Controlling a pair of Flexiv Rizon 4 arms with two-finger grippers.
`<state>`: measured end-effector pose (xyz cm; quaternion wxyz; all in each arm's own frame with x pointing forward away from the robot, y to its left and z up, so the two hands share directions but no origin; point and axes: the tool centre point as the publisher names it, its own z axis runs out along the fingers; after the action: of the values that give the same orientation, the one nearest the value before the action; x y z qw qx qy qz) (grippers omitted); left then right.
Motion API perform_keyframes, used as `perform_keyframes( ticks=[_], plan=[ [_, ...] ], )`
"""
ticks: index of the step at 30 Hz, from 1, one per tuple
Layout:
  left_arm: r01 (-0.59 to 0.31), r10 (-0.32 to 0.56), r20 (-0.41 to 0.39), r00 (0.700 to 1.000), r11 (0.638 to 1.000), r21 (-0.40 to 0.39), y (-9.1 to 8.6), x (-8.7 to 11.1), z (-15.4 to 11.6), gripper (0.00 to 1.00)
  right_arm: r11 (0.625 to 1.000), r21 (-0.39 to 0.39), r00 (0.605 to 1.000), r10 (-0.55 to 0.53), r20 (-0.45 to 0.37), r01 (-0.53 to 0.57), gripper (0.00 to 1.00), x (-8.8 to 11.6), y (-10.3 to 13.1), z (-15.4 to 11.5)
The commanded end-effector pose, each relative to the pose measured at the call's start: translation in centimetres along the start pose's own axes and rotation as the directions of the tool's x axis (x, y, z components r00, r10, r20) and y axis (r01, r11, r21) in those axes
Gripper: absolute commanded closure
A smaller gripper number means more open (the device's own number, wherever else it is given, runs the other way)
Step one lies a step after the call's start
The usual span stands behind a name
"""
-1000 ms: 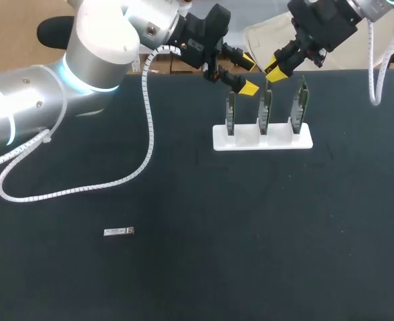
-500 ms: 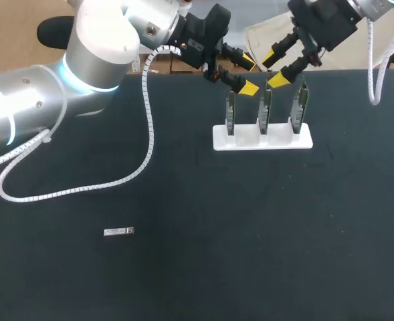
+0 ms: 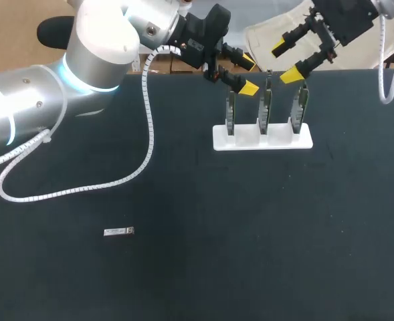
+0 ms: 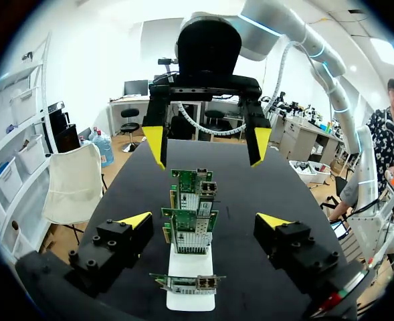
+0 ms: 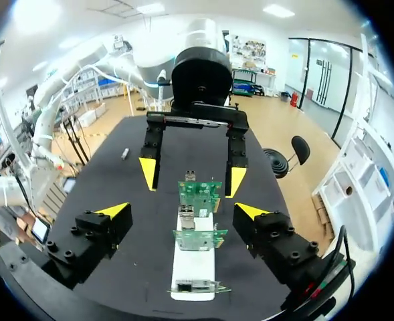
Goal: Pick up the optical module with the left hand, and insert it into the network port with the right hand.
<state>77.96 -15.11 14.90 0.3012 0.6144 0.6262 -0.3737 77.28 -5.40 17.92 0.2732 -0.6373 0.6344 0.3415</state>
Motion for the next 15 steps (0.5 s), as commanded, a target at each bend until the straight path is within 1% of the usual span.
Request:
perform_keyframes(
  ticks=[1,8,9,10,11,15],
  plan=[
    [0.001,-0.001,-0.004,1.0,1.0,0.003,0.13,-0.07,0.01,0.0,1.0,-0.02,1.0,0.007,0.027,-0.006,0.0,1.19,-0.59,-0.95],
    [0.001,-0.001,-0.004,1.0,1.0,0.003,0.13,-0.07,0.01,0.0,1.0,-0.01,0.999,0.013,0.036,-0.013,0.0,1.53,-0.21,-1.38],
    [0.001,-0.001,-0.004,1.0,1.0,0.003,0.13,-0.07,0.01,0.0,1.0,-0.003,0.999,0.011,0.034,-0.011,0.51,1.55,-0.17,-1.42],
    [0.001,-0.001,-0.004,1.0,1.0,0.003,0.13,-0.07,0.01,0.0,1.0,-0.002,0.999,0.007,0.035,-0.007,0.78,1.57,-0.09,-1.48],
    [0.001,-0.001,-0.004,1.0,1.0,0.003,0.13,-0.07,0.01,0.0,1.0,0.009,1.0,0.001,0.031,-0.001,1.0,1.57,-0.03,-1.54],
    [0.001,-0.001,-0.004,1.0,1.0,0.003,0.13,-0.07,0.01,0.0,1.0,0.021,1.0,0.0,0.026,0.0,1.0,1.59,0.05,-1.58]
  ],
)
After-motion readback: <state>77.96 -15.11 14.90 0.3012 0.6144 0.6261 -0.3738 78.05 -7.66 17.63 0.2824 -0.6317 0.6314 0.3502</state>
